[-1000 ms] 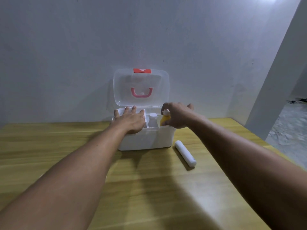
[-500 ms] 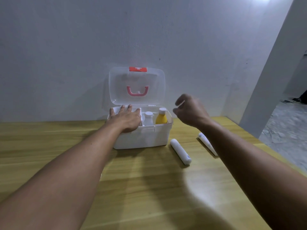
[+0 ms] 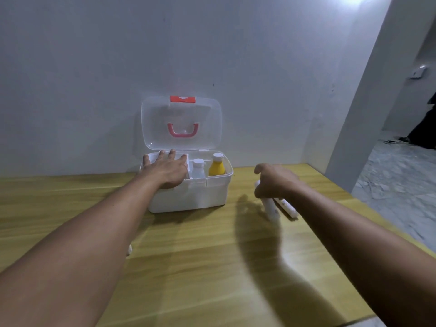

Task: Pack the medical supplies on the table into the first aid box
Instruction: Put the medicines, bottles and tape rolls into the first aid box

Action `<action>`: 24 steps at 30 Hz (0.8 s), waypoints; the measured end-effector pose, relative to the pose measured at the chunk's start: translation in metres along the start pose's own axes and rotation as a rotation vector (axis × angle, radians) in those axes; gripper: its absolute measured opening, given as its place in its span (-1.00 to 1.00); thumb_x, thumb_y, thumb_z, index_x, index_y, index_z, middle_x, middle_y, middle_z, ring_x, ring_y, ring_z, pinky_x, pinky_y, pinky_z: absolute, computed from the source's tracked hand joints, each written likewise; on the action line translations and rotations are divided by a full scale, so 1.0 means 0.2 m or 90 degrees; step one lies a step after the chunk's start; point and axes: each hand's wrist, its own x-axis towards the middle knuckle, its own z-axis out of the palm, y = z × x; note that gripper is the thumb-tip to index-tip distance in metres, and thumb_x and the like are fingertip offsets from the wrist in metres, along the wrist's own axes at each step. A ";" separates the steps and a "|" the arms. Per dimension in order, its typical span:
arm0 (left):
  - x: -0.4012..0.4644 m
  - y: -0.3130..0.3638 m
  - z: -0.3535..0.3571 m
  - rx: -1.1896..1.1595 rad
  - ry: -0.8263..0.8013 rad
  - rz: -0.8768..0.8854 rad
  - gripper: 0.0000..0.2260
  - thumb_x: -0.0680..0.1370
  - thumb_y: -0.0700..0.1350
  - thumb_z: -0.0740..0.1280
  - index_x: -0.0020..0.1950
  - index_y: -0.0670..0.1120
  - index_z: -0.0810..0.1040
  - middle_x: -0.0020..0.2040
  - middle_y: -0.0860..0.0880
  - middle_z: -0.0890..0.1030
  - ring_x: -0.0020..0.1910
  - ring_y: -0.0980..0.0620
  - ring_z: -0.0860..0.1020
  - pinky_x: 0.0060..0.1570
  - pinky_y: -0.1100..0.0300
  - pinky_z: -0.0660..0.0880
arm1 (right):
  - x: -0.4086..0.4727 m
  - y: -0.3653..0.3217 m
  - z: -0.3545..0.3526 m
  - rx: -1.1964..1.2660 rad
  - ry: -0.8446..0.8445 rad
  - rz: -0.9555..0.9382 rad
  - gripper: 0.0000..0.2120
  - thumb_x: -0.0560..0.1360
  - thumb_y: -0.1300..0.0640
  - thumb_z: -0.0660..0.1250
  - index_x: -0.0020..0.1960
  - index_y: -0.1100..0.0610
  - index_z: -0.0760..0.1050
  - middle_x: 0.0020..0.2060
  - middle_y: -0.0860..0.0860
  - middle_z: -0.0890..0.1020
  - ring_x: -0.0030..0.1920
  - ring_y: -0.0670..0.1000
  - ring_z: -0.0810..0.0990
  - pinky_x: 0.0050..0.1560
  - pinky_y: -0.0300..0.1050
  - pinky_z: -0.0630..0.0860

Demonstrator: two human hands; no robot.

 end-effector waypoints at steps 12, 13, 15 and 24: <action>0.02 -0.01 0.01 -0.001 0.004 0.000 -0.52 0.62 0.03 -0.17 0.56 0.13 -0.13 0.60 -0.05 -0.17 0.56 -0.08 -0.21 0.44 -0.29 -0.27 | 0.05 0.07 0.05 -0.092 -0.135 0.049 -0.62 0.37 0.07 0.34 0.17 0.10 0.56 0.07 0.09 0.63 0.01 0.16 0.62 0.00 0.07 0.63; 0.02 -0.01 0.01 -0.002 0.004 0.001 -0.52 0.62 0.03 -0.17 0.56 0.13 -0.13 0.60 -0.05 -0.17 0.56 -0.08 -0.21 0.44 -0.29 -0.27 | 0.04 0.07 0.04 -0.088 -0.130 0.049 -0.65 0.37 0.08 0.35 0.14 0.11 0.57 0.03 0.10 0.63 -0.02 0.16 0.63 -0.03 0.07 0.64; 0.02 -0.01 0.01 -0.003 0.004 0.003 -0.52 0.62 0.03 -0.16 0.56 0.13 -0.14 0.60 -0.06 -0.18 0.56 -0.08 -0.21 0.44 -0.29 -0.26 | 0.03 0.05 0.02 -0.050 -0.101 0.046 -0.68 0.37 0.10 0.38 0.11 0.12 0.57 -0.01 0.10 0.64 -0.06 0.13 0.65 -0.06 0.07 0.65; 0.02 -0.01 0.01 -0.002 0.004 -0.003 -0.52 0.62 0.04 -0.18 0.56 0.13 -0.13 0.60 -0.05 -0.17 0.56 -0.09 -0.20 0.44 -0.28 -0.27 | -0.07 -0.20 -0.27 0.339 0.342 -0.071 -0.70 0.35 0.00 0.44 0.08 -0.03 0.61 0.05 0.10 0.64 0.03 0.13 0.61 0.02 -0.02 0.56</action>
